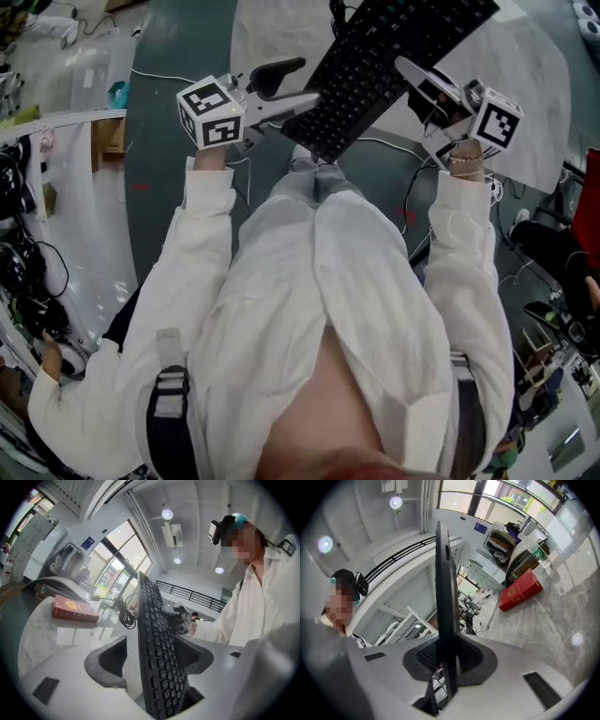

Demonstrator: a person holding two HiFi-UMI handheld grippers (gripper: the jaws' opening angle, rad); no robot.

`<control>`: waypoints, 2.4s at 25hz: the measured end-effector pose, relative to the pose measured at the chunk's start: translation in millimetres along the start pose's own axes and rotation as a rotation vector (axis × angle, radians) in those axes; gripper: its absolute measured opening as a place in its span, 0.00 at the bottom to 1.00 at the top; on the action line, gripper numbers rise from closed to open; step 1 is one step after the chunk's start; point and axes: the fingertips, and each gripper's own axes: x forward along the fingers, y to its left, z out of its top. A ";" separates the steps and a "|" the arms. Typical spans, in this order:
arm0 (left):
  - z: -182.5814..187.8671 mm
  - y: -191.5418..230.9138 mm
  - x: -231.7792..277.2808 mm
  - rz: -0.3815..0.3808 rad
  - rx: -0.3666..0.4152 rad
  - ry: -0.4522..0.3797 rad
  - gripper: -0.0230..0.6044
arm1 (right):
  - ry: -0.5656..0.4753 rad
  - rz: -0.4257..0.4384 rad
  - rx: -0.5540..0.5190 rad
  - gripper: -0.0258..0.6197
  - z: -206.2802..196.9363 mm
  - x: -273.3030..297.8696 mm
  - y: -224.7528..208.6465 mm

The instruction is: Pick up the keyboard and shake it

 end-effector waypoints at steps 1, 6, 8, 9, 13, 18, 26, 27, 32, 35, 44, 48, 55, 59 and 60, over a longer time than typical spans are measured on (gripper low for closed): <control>2.2 -2.2 1.5 -0.011 0.000 -0.001 0.53 | 0.008 0.007 -0.005 0.17 -0.7 0.9 2.8; 2.1 -14.8 11.3 -0.076 -0.019 0.023 0.53 | 0.044 0.047 -0.018 0.17 -4.2 4.6 14.9; -0.3 -17.8 17.3 -0.091 -0.022 0.039 0.53 | 0.053 0.064 -0.024 0.17 -3.5 4.6 19.2; -1.1 -18.9 20.3 -0.097 -0.023 0.043 0.53 | 0.058 0.072 -0.029 0.17 -3.1 4.8 21.1; -0.8 -26.3 30.9 -0.133 -0.031 0.055 0.53 | 0.082 0.097 -0.042 0.17 -1.6 6.1 27.2; 1.1 -37.9 42.0 -0.179 -0.029 0.081 0.52 | 0.117 0.133 -0.045 0.17 -0.5 5.7 35.5; -8.0 -59.6 46.6 -0.233 0.023 0.136 0.40 | 0.138 0.143 -0.089 0.17 -2.1 6.5 48.4; -7.8 -60.8 47.4 -0.234 0.026 0.132 0.36 | 0.136 0.142 -0.086 0.17 -2.1 4.8 49.4; -5.0 -63.0 47.8 -0.263 0.015 0.116 0.30 | 0.122 0.142 -0.110 0.17 2.1 7.7 53.0; -2.5 -65.8 49.7 -0.280 0.018 0.105 0.26 | 0.121 0.144 -0.144 0.17 6.2 11.0 56.4; 1.9 -69.3 54.9 -0.283 0.035 0.105 0.19 | 0.127 0.122 -0.268 0.17 12.1 13.5 66.9; 7.3 -68.1 54.4 -0.279 0.059 0.105 0.19 | 0.117 0.124 -0.297 0.17 16.4 14.5 71.1; 16.6 -67.1 52.9 -0.276 0.111 0.108 0.18 | 0.107 0.123 -0.362 0.17 22.2 14.6 81.5; 23.0 -64.7 52.5 -0.271 0.166 0.112 0.18 | 0.101 0.133 -0.422 0.17 25.2 14.4 89.4; 24.5 -64.6 52.4 -0.271 0.182 0.111 0.18 | 0.098 0.135 -0.437 0.17 25.7 14.1 91.6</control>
